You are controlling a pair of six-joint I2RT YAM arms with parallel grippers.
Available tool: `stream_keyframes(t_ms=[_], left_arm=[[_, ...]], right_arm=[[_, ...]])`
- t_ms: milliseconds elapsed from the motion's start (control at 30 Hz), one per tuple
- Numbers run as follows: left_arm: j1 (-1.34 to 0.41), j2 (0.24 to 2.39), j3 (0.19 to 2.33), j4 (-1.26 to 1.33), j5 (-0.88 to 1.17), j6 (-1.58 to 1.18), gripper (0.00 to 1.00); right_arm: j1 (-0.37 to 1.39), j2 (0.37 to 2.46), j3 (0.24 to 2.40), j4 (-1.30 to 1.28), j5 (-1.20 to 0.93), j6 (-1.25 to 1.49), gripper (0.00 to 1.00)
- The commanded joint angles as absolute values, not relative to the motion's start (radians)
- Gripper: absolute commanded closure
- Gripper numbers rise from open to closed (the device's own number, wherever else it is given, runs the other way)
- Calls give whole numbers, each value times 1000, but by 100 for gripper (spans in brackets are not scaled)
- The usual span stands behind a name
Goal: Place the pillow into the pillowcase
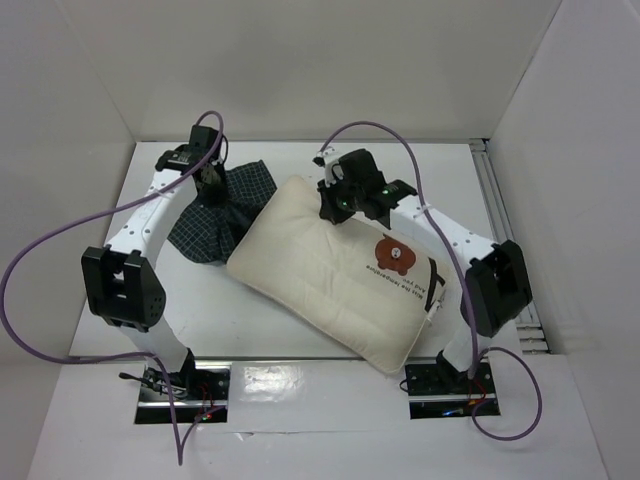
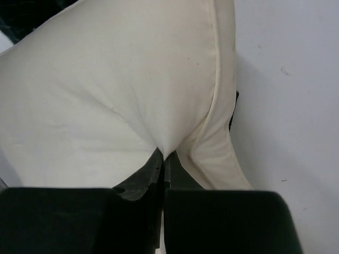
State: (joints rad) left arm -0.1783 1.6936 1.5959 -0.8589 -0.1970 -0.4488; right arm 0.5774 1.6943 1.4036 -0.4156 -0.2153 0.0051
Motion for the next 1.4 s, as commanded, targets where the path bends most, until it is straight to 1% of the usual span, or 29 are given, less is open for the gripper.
stream_keyframes(t_ms=[0,167,233,333,433,500,767,867,1000,1100,1167,1200,1233,1300,1367], left_arm=[[-169,1640,1583,-834,-204,-457,100],[-169,1640,1574,-813,-184,-466,100],[-169,1650,1574,-802,-184,-466,100],[-169,1651,1545,-709,-157,-466,100],[-160,1661,1554,-683,-130,-489,100],[-160,1661,1563,-667,-101,-489,100],[-160,1651,1585,-667,-104,-466,100],[-160,1597,1537,-623,-104,-466,100],[-160,1470,1355,-505,-74,-477,100],[-172,1379,1260,-459,-52,-462,100],[-181,1365,1246,-468,-66,-448,100],[-181,1352,1233,-482,-75,-448,100],[-181,1335,1218,-492,-75,-448,100],[-181,1319,1195,-492,-65,-448,100],[-190,1296,1195,-502,-64,-448,100]], right_arm=[[627,1594,1387,-423,-197,-44,100],[661,1519,1333,-400,-186,-76,100],[670,1497,1324,-390,-209,-101,100],[681,1450,1301,-356,-273,-135,100],[692,1450,1301,-356,-320,-156,100],[715,1489,1319,-380,-344,-166,100],[827,1581,1338,-391,-362,-196,100],[827,1626,1347,-391,-394,-207,100],[827,1707,1399,-403,-411,-207,100],[795,1796,1472,-443,-463,-201,100],[743,1833,1500,-431,-529,-181,100],[724,1845,1511,-420,-566,-169,100],[704,1865,1531,-420,-645,-144,100],[644,1875,1531,-388,-742,-92,100],[600,1875,1514,-338,-781,-63,100]])
